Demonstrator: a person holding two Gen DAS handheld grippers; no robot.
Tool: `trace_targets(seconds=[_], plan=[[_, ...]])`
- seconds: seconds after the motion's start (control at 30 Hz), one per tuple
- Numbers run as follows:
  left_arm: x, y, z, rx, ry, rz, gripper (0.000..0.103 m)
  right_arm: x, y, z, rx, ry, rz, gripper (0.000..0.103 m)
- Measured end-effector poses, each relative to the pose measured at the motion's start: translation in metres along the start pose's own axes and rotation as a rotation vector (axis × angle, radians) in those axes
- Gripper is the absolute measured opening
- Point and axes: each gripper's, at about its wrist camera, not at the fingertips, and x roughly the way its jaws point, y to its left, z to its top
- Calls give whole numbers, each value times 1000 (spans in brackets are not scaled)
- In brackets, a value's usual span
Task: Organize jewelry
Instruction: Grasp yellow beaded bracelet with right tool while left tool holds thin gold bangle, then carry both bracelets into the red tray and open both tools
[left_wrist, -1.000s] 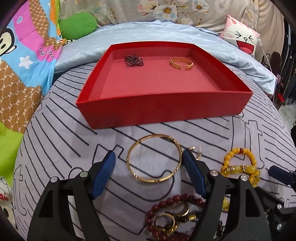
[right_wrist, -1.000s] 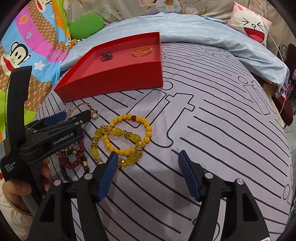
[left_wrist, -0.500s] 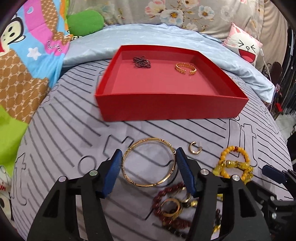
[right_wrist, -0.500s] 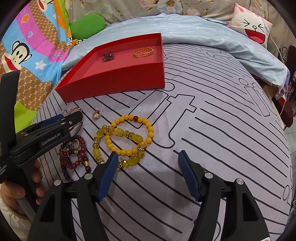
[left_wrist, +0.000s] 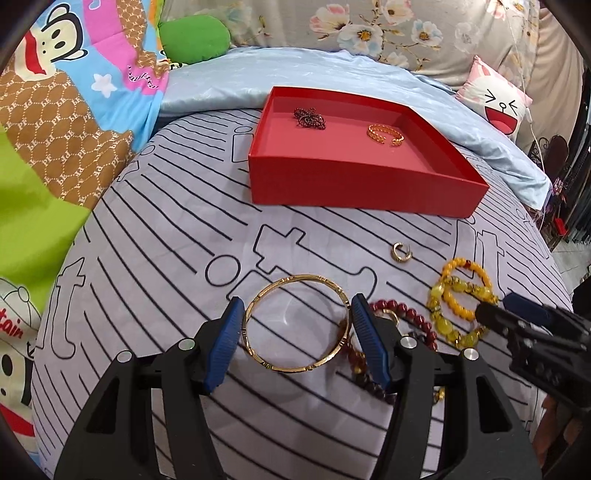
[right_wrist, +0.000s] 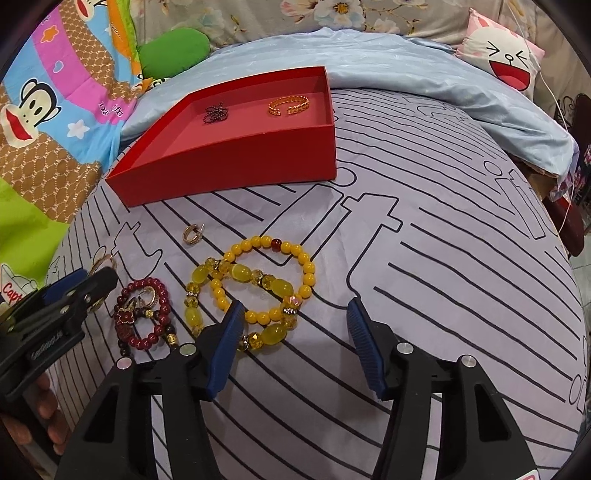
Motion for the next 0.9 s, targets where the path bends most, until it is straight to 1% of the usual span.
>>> trace_targets(seconds=[0.03, 0.1, 0.13, 0.23, 0.27, 0.3, 0.43, 0.6, 0.73, 0.9], plan=[[-1, 0, -1, 1, 1, -1, 57, 0, 0, 0, -1, -1, 3, 49], [-2, -1, -4, 1, 6, -4, 57, -1, 2, -1, -4, -3, 11, 39], [-2, -2, -5, 1, 8, -7, 57, -2, 2, -1, -5, -3, 14, 37], [-3, -4, -8, 3, 11, -11, 57, -4, 4, -4, -8, -5, 27, 27], [-4, -4, -9, 3, 11, -12, 57, -5, 4, -6, -8, -5, 27, 22], [-4, -4, -9, 3, 11, -14, 57, -5, 4, -7, -8, -2, 22, 14], [-7, -5, -11, 5, 10, -17, 57, -8, -1, -13, 7, -2, 25, 10], [-13, -6, -15, 5, 5, -20, 57, -17, -6, -17, 23, -11, 32, 10], [-19, -8, -17, 13, 2, -24, 57, -32, -4, -17, 23, -34, 43, 10], [-28, -9, -16, 18, -5, -26, 57, -56, -2, -12, 26, -87, 57, 9]])
